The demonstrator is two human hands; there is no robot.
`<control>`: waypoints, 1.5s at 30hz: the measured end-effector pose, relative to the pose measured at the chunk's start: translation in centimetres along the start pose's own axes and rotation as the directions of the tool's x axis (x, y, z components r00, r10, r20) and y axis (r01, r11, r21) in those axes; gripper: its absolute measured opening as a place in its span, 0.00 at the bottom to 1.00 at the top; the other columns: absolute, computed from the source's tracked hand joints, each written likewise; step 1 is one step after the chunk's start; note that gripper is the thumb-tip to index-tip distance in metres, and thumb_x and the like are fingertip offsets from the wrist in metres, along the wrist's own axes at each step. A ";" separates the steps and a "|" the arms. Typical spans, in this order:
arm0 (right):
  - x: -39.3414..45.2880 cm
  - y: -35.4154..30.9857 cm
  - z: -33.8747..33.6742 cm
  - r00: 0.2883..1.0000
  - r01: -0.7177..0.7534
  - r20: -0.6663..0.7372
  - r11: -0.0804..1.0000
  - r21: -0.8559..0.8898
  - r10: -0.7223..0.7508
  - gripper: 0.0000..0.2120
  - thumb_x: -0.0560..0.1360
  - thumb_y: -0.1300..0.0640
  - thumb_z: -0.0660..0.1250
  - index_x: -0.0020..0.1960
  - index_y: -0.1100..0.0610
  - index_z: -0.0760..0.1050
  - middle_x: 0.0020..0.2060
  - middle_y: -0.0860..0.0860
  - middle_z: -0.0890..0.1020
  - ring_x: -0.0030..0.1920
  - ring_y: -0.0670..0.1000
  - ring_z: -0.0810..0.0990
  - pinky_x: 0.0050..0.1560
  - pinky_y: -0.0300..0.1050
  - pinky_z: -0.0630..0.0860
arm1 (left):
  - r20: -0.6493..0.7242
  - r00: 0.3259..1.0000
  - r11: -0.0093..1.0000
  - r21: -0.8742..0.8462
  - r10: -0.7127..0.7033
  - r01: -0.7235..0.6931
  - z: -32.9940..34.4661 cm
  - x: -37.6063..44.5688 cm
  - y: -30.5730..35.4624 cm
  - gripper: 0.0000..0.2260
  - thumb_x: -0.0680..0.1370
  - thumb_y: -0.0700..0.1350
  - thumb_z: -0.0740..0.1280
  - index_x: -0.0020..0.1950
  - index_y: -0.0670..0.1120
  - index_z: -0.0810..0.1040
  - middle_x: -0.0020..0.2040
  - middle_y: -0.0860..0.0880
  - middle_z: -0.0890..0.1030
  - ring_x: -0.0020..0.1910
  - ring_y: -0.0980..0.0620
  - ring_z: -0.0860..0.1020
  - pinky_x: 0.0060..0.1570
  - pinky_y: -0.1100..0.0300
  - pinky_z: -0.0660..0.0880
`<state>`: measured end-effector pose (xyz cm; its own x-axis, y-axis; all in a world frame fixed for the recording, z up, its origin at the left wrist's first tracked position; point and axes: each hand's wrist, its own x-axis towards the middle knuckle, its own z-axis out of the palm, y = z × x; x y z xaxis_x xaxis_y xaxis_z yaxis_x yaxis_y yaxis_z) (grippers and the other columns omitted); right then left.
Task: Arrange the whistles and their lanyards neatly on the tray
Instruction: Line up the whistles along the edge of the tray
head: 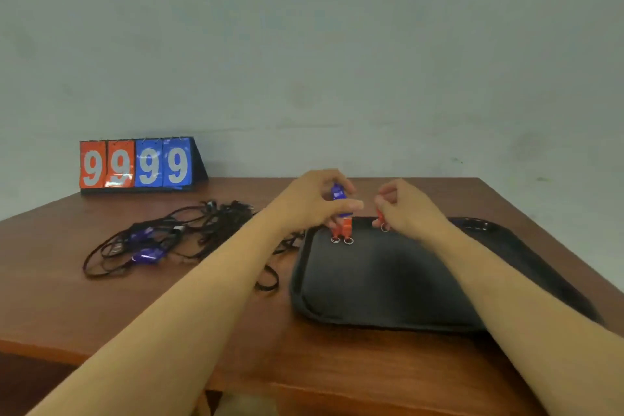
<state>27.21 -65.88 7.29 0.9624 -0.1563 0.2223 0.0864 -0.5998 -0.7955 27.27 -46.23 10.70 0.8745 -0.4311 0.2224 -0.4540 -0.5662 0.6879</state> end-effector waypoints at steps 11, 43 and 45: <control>2.0 2.7 1.4 0.998 -0.006 -0.060 0.957 -0.289 -0.012 0.16 0.80 0.59 0.65 0.66 0.57 0.68 0.61 0.56 0.76 0.58 0.58 0.79 0.60 0.54 0.77 | 0.118 0.988 0.960 0.251 0.102 -0.129 3.6 5.9 -3.6 0.19 0.77 0.54 0.73 0.65 0.55 0.72 0.54 0.54 0.82 0.42 0.55 0.84 0.50 0.59 0.81; 1.6 1.9 1.2 0.999 0.036 -0.016 0.970 -0.242 -0.041 0.11 0.82 0.57 0.62 0.63 0.55 0.69 0.56 0.53 0.79 0.49 0.53 0.83 0.55 0.51 0.80 | -0.014 0.973 0.948 0.233 0.229 -0.219 3.5 6.3 -5.1 0.05 0.76 0.48 0.74 0.51 0.55 0.86 0.44 0.58 0.85 0.45 0.61 0.82 0.50 0.64 0.78; 1.7 2.0 1.2 1.000 0.023 0.007 0.966 -0.256 -0.022 0.11 0.82 0.57 0.61 0.63 0.54 0.69 0.55 0.53 0.79 0.49 0.53 0.83 0.53 0.51 0.80 | 0.018 0.970 0.933 0.270 0.243 -0.239 3.8 6.2 -4.9 0.03 0.77 0.48 0.73 0.49 0.55 0.86 0.42 0.58 0.85 0.43 0.61 0.82 0.47 0.66 0.76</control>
<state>29.30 -66.38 5.38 0.9619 -0.1375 0.2364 0.0401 -0.7841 -0.6194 34.22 -48.80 6.10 0.7345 -0.5686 0.3705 -0.6787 -0.6146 0.4021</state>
